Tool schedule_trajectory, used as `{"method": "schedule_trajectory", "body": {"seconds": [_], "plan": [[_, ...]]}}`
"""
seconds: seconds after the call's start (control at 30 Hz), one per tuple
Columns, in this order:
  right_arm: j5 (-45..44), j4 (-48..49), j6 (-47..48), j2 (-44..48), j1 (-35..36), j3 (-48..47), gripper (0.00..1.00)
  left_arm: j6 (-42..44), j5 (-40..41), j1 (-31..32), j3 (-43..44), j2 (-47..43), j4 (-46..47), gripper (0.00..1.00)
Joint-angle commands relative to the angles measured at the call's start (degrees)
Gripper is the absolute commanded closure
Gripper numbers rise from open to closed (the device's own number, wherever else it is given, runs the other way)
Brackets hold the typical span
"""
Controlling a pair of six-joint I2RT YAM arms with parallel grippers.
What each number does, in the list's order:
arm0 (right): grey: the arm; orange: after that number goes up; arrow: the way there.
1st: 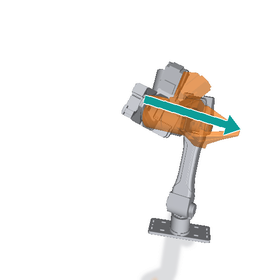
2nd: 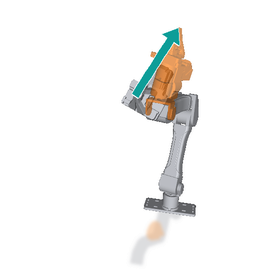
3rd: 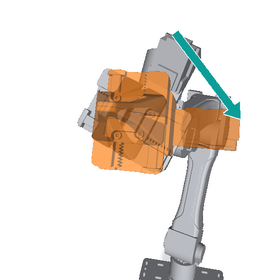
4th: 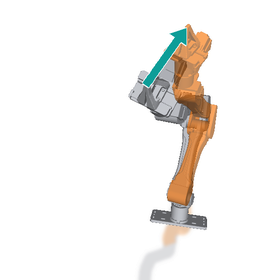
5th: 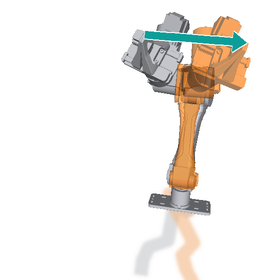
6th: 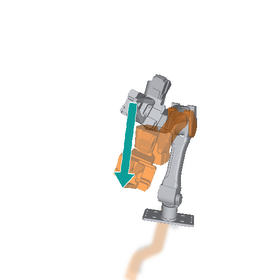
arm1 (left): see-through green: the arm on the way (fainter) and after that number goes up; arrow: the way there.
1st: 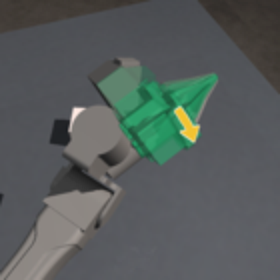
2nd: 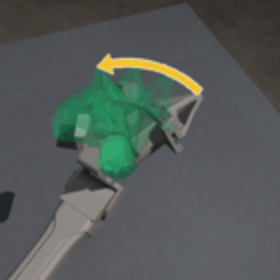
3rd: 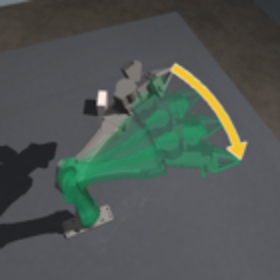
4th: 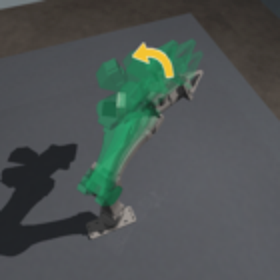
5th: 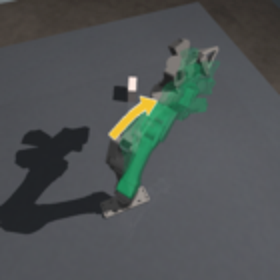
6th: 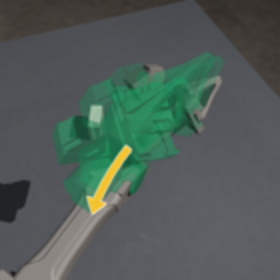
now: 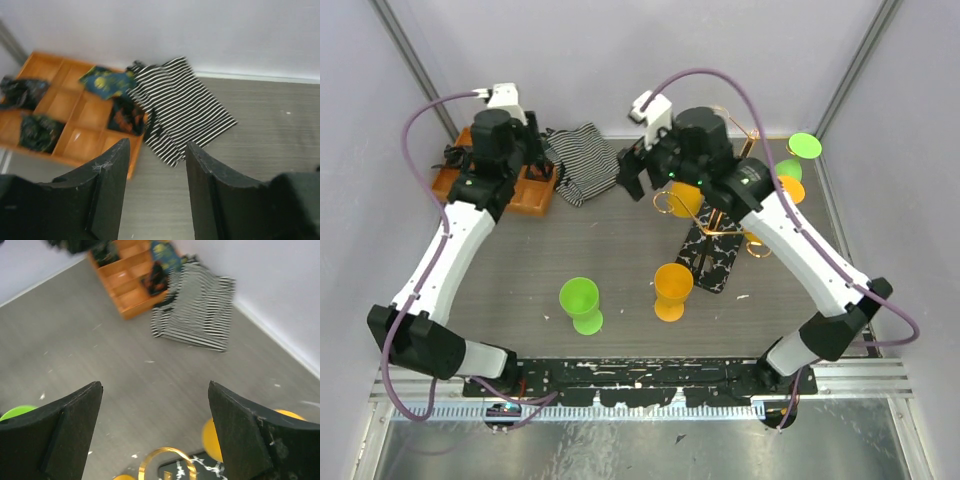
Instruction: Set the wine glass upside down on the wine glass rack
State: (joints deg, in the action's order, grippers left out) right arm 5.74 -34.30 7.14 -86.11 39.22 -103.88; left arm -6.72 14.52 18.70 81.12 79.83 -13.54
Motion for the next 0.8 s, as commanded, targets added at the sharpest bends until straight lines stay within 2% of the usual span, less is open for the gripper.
{"method": "schedule_trajectory", "body": {"seconds": [0.0,0.2,0.5,0.77], "plan": [[5.56,-1.26,-1.05,-1.34,5.38,-0.96,0.09,-7.34,-0.82,-4.3,3.56,-0.82,-19.78,0.43],[9.69,-1.47,-1.45,-2.49,9.55,3.09,0.11,-10.22,-2.13,-6.48,1.98,-4.91,-20.64,0.34],[8.91,-10.41,0.97,-7.6,16.57,2.69,0.19,-11.4,-2.26,-6.51,-2.31,-8.86,-20.05,0.34],[6.12,-14.2,-0.37,-13.29,19.43,2.36,0.25,-11.76,-2.23,-6.48,-4.82,-11.45,-20.78,0.34]]}}
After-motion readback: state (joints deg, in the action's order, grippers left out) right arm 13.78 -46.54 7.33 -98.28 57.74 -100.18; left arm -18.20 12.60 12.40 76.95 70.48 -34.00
